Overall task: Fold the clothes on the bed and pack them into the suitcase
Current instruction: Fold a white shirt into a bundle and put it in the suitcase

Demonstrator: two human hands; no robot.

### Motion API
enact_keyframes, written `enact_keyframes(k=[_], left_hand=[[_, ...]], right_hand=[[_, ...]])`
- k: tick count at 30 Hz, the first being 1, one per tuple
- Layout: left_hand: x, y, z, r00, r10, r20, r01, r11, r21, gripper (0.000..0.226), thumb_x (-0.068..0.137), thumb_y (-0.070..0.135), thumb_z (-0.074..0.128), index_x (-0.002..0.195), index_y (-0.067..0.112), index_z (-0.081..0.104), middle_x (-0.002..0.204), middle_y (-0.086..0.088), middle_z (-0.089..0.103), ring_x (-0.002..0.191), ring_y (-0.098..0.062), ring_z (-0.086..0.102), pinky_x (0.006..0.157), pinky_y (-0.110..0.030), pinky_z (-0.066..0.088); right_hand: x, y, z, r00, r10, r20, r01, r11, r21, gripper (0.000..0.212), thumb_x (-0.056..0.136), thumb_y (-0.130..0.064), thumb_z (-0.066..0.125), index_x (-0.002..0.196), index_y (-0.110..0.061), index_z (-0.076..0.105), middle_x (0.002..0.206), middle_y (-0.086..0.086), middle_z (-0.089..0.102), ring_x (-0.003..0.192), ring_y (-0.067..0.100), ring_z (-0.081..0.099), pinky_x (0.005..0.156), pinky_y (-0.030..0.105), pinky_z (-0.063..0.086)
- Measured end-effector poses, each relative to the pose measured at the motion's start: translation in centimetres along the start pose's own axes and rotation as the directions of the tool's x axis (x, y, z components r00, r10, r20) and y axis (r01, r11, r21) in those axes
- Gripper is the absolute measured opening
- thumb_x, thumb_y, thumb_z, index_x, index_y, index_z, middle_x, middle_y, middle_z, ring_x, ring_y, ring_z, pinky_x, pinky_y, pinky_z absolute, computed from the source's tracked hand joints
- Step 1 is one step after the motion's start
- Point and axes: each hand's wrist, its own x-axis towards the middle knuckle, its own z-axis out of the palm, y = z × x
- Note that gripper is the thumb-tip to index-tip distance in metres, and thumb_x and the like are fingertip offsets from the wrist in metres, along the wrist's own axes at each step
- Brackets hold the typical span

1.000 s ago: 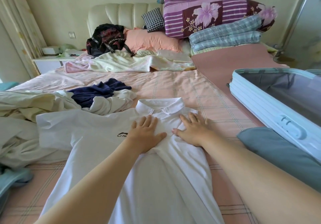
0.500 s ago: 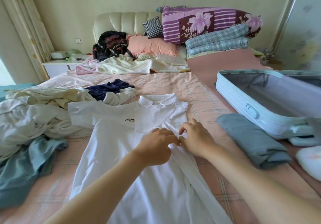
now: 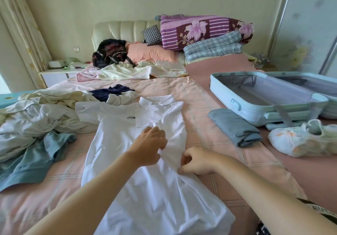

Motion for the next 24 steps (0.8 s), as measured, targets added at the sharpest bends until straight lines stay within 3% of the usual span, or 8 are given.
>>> enact_keyframes(k=[3,6,9,13,16,19,21,24], left_hand=[[-2.0,1.0,0.0,0.999,0.033,0.030,-0.033,0.999,0.012,0.023,0.060,0.021,0.068,0.078,0.030,0.056,0.081,0.013,0.056,0.084,-0.015,0.054,0.086,-0.030,0.037],[-2.4,3.4,0.1,0.992,0.078,0.097,-0.081,0.996,0.026,0.025,0.069,0.017,0.064,0.090,0.031,0.062,0.084,0.012,0.062,0.089,-0.014,0.051,0.090,-0.029,0.034],[-3.2,4.5,0.1,0.996,0.070,0.050,-0.075,0.992,0.105,0.026,0.061,0.015,0.072,0.080,0.032,0.068,0.075,0.010,0.061,0.076,-0.017,0.058,0.081,-0.028,0.037],[-4.7,2.5,-0.8,0.966,-0.204,-0.159,0.211,0.977,0.030,0.027,0.067,0.007,0.071,0.080,0.030,0.068,0.083,0.009,0.060,0.082,-0.021,0.060,0.079,-0.029,0.035],[-6.3,2.3,-1.5,0.938,-0.340,-0.065,0.343,0.939,0.037,0.025,0.084,0.012,0.065,0.101,0.031,0.068,0.112,0.007,0.054,0.105,-0.019,0.053,0.087,-0.032,0.042],[-7.8,4.4,-1.7,0.907,-0.421,-0.027,0.410,0.894,-0.180,0.025,0.086,0.016,0.064,0.108,0.025,0.058,0.111,0.004,0.047,0.096,-0.020,0.054,0.078,-0.036,0.048],[-8.2,6.8,-2.5,0.851,-0.524,0.025,0.503,0.801,-0.324,0.011,0.091,0.030,0.061,0.095,0.021,0.057,0.095,0.005,0.057,0.080,-0.021,0.060,0.068,-0.033,0.047],[-8.8,10.0,-4.1,0.640,-0.584,0.500,0.748,0.326,-0.578,0.048,0.095,0.055,0.051,0.089,0.010,0.064,0.078,-0.003,0.070,0.056,-0.021,0.062,0.052,-0.026,0.042]], right_hand=[[-0.7,-0.6,1.5,0.999,-0.039,-0.013,0.038,0.993,-0.113,0.015,0.075,-0.038,0.074,0.082,-0.029,0.063,0.089,-0.012,0.064,0.088,0.012,0.064,0.071,0.025,0.051],[-1.4,-1.3,1.9,0.998,0.002,-0.058,-0.010,0.989,-0.145,0.038,0.073,-0.043,0.074,0.101,-0.028,0.054,0.102,-0.007,0.061,0.092,0.016,0.062,0.080,0.033,0.055],[-2.7,-1.4,1.8,0.995,0.098,0.006,-0.096,0.982,-0.163,0.040,0.076,-0.040,0.077,0.105,-0.020,0.060,0.098,-0.001,0.064,0.081,0.018,0.067,0.064,0.031,0.057],[-4.0,-1.1,2.0,0.990,0.095,0.106,-0.080,0.987,-0.143,0.024,0.081,-0.040,0.076,0.092,-0.020,0.068,0.087,-0.003,0.068,0.078,0.017,0.068,0.061,0.026,0.051],[-4.8,-1.8,2.3,0.998,0.042,0.056,-0.035,0.991,-0.128,0.032,0.080,-0.051,0.073,0.072,-0.023,0.062,0.076,-0.008,0.062,0.071,0.012,0.061,0.059,0.026,0.044],[-5.7,-2.5,2.6,0.994,0.066,0.090,-0.046,0.977,-0.210,0.036,0.084,-0.053,0.069,0.075,-0.020,0.059,0.074,-0.005,0.059,0.065,0.015,0.058,0.055,0.026,0.043],[-6.2,-2.9,3.2,0.992,0.074,0.098,-0.053,0.979,-0.197,0.037,0.082,-0.052,0.073,0.087,-0.016,0.064,0.079,-0.003,0.062,0.068,0.017,0.062,0.057,0.029,0.050],[-6.8,-4.2,4.1,0.995,-0.077,0.065,0.065,0.984,0.163,0.024,0.084,-0.043,0.076,0.079,-0.021,0.066,0.070,-0.006,0.061,0.061,0.013,0.056,0.053,0.027,0.044]])
